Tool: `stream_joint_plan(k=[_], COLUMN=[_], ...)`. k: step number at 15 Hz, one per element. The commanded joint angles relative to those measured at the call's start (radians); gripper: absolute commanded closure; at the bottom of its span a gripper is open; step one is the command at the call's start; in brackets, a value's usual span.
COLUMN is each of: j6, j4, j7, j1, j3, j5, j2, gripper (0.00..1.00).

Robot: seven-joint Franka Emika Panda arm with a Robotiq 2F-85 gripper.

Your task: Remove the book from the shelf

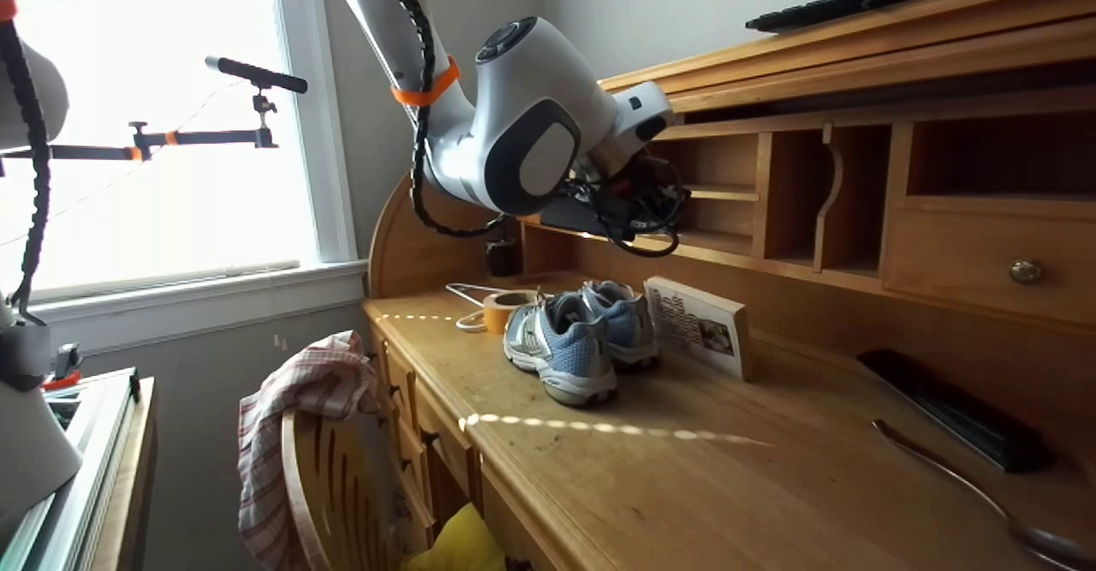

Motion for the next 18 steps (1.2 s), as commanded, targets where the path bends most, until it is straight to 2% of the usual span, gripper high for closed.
stream_joint_plan(k=[1,6,11,13,15,16,18], j6=[-0.046,-0.064,-0.070,-0.075,-0.087,-0.092,-0.119], j4=[-0.013,-0.030,-0.047,-0.058,-0.069,-0.072,-0.076], j7=[-0.001,0.008,0.005,0.001,-0.003,0.037,0.029], j1=[0.050,0.081,0.154,0.192,0.257,0.321,0.417], j3=[-0.055,-0.078,-0.149,-0.188,-0.253,-0.327,-0.432], j5=[0.051,0.064,0.124,0.159,0.217,0.212,0.262], j2=[-0.030,-0.049,-0.102,-0.131,-0.168,-0.190,-0.220], gripper=[1.00,1.00,1.00,0.73,0.59,0.53,0.38])
